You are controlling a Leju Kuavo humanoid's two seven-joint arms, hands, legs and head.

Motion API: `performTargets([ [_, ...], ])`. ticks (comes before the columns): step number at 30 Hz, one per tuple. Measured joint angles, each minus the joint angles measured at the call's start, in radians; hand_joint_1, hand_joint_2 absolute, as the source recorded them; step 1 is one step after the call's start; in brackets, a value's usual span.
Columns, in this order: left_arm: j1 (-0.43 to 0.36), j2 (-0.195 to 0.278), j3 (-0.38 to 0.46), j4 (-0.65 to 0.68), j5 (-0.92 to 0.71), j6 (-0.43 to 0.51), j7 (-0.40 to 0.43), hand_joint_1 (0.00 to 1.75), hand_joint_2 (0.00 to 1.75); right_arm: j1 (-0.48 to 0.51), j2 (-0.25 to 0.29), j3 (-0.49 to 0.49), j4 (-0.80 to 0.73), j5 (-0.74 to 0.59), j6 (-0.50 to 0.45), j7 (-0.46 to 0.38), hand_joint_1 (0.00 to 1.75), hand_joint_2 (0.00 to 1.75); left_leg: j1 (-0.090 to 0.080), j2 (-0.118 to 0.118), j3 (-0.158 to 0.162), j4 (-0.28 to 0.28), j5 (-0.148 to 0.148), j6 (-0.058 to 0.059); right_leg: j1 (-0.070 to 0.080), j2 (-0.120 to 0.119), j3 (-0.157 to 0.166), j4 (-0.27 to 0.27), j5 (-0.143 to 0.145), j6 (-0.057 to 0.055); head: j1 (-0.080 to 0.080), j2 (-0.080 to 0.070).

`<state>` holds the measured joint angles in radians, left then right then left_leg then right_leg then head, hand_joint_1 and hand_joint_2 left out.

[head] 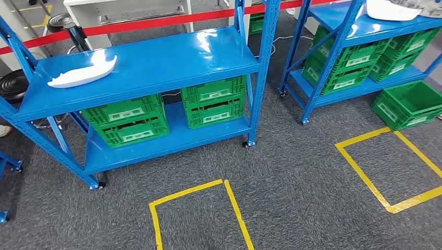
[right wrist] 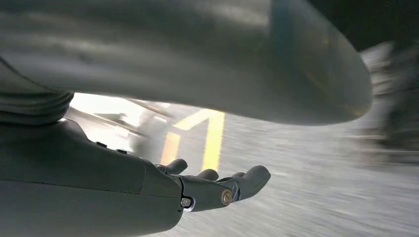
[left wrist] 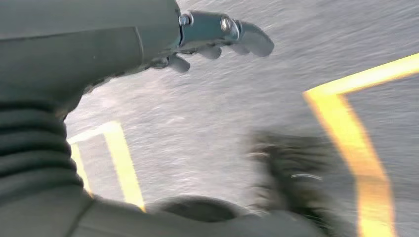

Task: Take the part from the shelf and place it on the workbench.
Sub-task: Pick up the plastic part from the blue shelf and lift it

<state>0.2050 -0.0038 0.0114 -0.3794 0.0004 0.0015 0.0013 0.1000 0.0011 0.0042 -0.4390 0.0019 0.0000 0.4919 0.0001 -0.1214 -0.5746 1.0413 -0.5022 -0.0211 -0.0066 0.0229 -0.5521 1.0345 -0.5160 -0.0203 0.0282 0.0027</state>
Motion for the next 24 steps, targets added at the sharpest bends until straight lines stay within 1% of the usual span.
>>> performTargets([
  [2, 0.019, 0.000, 0.000, 0.021, 0.000, 0.000, 0.001, 0.00, 1.75, -0.018, 0.000, 0.000, -0.021, 0.000, 0.000, -0.002, 0.00, 0.00, -0.002, 0.027, -0.006, 0.016, -0.011, -0.003, -0.001, -0.004, 0.002, -0.002, 0.000, -0.003, -0.003, 0.000],
  [3, 0.039, 0.000, 0.000, 0.046, 0.000, 0.000, 0.001, 0.00, 1.31, -0.037, 0.001, 0.000, -0.046, 0.000, 0.000, -0.005, 0.00, 0.00, -0.002, 0.052, -0.019, 0.046, -0.029, -0.007, -0.001, -0.009, 0.004, -0.004, 0.000, -0.007, -0.005, 0.000],
  [4, 0.059, -0.001, 0.000, 0.073, 0.000, 0.000, 0.001, 0.00, 0.87, -0.057, 0.001, 0.000, -0.074, 0.000, 0.000, -0.011, 0.00, 0.00, -0.002, 0.075, -0.043, 0.094, -0.057, -0.011, 0.000, -0.014, 0.005, -0.004, -0.001, -0.011, -0.008, 0.000],
  [5, 0.078, 0.000, 0.000, 0.104, 0.000, 0.000, 0.001, 0.00, 0.44, -0.077, 0.001, -0.001, -0.103, 0.000, 0.000, -0.018, 0.00, 0.00, -0.001, 0.093, -0.075, 0.156, -0.089, -0.015, 0.001, -0.021, 0.006, -0.004, -0.003, -0.014, -0.010, 0.000],
  [6, 0.095, 0.001, 0.000, 0.130, 0.000, 0.000, 0.001, 0.00, 0.00, -0.094, 0.000, -0.001, -0.128, 0.000, 0.000, -0.025, 0.00, 0.00, 0.001, 0.103, -0.107, 0.217, -0.114, -0.017, 0.002, -0.028, 0.007, -0.003, -0.005, -0.015, -0.010, 0.000],
  [7, 0.108, 0.002, 0.000, 0.151, 0.000, 0.000, 0.002, 0.00, 0.44, -0.106, 0.000, -0.001, -0.147, 0.000, 0.000, -0.035, 0.00, 0.00, 0.002, 0.108, -0.128, 0.259, -0.125, -0.019, 0.002, -0.033, 0.008, -0.003, -0.007, -0.015, -0.010, 0.000],
  [8, 0.115, 0.003, 0.000, 0.163, 0.000, 0.000, 0.002, 0.00, 0.87, -0.112, 0.000, -0.001, -0.158, 0.000, 0.000, -0.047, 0.00, 0.00, 0.002, 0.110, -0.132, 0.266, -0.117, -0.019, 0.003, -0.038, 0.010, -0.003, -0.009, -0.014, -0.010, 0.000],
  [9, 0.116, 0.004, 0.000, 0.166, 0.000, 0.000, 0.002, 0.00, 1.31, -0.110, 0.000, -0.001, -0.162, 0.000, 0.000, -0.067, 0.00, 0.00, 0.003, 0.112, -0.115, 0.232, -0.091, -0.018, 0.003, -0.042, 0.013, -0.003, -0.011, -0.012, -0.010, 0.000],
  [10, 0.109, 0.004, 0.000, 0.160, 0.000, 0.000, 0.001, 0.00, 1.75, -0.102, 0.000, -0.001, -0.158, 0.000, 0.000, -0.093, 0.00, 0.00, 0.002, 0.116, -0.080, 0.166, -0.055, -0.014, 0.003, -0.048, 0.017, -0.003, -0.014, -0.009, -0.010, 0.000],
  [11, 0.094, 0.004, 0.000, 0.146, 0.000, 0.000, 0.000, 0.00, 1.75, -0.087, 0.001, -0.001, -0.147, -0.001, 0.000, -0.123, 0.00, 0.00, 0.000, 0.124, -0.041, 0.095, -0.027, -0.007, 0.003, -0.056, 0.019, -0.003, -0.016, -0.007, -0.010, 0.000],
  [12, 0.071, 0.004, 0.000, 0.126, 0.000, 0.000, -0.001, 0.00, 1.75, -0.066, 0.002, -0.001, -0.129, -0.001, 0.000, -0.154, 0.00, 0.00, -0.003, 0.131, -0.008, 0.036, -0.006, -0.001, 0.004, -0.063, 0.022, -0.004, -0.020, -0.003, -0.010, 0.000],
  [13, 0.045, 0.004, 0.000, 0.100, 0.000, 0.000, -0.002, 0.00, 1.75, -0.041, 0.003, -0.001, -0.107, -0.001, 0.000, -0.180, 0.00, 0.00, -0.006, 0.136, 0.012, 0.002, 0.002, 0.006, 0.005, -0.069, 0.024, -0.004, -0.023, 0.002, -0.009, 0.000],
  [14, 0.016, 0.004, 0.000, 0.071, 0.000, 0.000, -0.003, 0.00, 1.75, -0.014, 0.003, -0.001, -0.079, -0.001, 0.000, -0.196, 0.00, 0.00, -0.008, 0.137, 0.016, -0.009, 0.002, 0.010, 0.005, -0.074, 0.026, -0.006, -0.025, 0.006, -0.009, 0.000],
  [15, -0.010, 0.002, 0.000, 0.042, 0.000, 0.000, -0.003, 0.00, 1.75, 0.013, 0.003, -0.001, -0.050, -0.001, 0.000, -0.203, 0.00, 0.00, -0.008, 0.132, 0.016, -0.012, 0.004, 0.009, 0.006, -0.078, 0.031, -0.007, -0.027, 0.004, -0.008, 0.000],
  [16, -0.033, 0.001, 0.000, 0.019, 0.000, 0.000, -0.004, 0.00, 1.75, 0.037, 0.003, -0.001, -0.027, -0.001, 0.000, -0.181, 0.00, 0.00, -0.008, 0.129, 0.014, -0.014, 0.005, 0.008, 0.007, -0.080, 0.036, -0.008, -0.027, 0.000, -0.007, 0.000],
  [18, -0.058, 0.001, 0.000, -0.004, 0.000, 0.000, -0.004, 0.00, 1.75, 0.062, 0.003, 0.000, -0.002, -0.001, 0.000, -0.077, 0.00, 0.87, -0.008, 0.131, 0.013, -0.018, 0.006, 0.006, 0.010, -0.077, 0.041, -0.010, -0.026, -0.007, -0.005, 0.000],
  [19, -0.064, 0.002, 0.000, -0.005, 0.000, 0.000, -0.004, 0.00, 1.75, 0.067, 0.003, 0.000, -0.002, 0.000, 0.000, -0.038, 0.00, 1.31, -0.009, 0.135, 0.015, -0.017, 0.004, 0.009, 0.009, -0.072, 0.041, -0.012, -0.024, -0.005, -0.005, 0.000],
  [20, -0.064, 0.002, 0.000, -0.005, 0.000, 0.000, -0.003, 0.00, 1.75, 0.066, 0.003, 0.000, -0.001, 0.000, 0.000, -0.029, 0.00, 1.75, -0.009, 0.139, 0.018, -0.017, 0.003, 0.011, 0.009, -0.068, 0.041, -0.014, -0.023, -0.002, -0.005, 0.000],
  [22, -0.060, 0.002, 0.003, -0.006, -0.005, 0.001, -0.002, 0.00, 1.75, 0.063, 0.003, -0.003, 0.002, 0.003, 0.000, -0.078, 0.00, 1.75, -0.009, 0.140, 0.022, -0.016, 0.003, 0.016, 0.008, -0.067, 0.042, -0.019, -0.021, 0.002, -0.005, 0.000],
  [24, -0.061, -0.003, 0.025, -0.004, -0.026, 0.010, -0.009, 0.00, 1.75, 0.050, 0.004, -0.017, 0.009, 0.014, 0.000, -0.099, 0.00, 1.75, -0.009, 0.136, 0.022, -0.016, 0.003, 0.019, 0.008, -0.071, 0.043, -0.022, -0.020, 0.005, -0.004, 0.000],
])
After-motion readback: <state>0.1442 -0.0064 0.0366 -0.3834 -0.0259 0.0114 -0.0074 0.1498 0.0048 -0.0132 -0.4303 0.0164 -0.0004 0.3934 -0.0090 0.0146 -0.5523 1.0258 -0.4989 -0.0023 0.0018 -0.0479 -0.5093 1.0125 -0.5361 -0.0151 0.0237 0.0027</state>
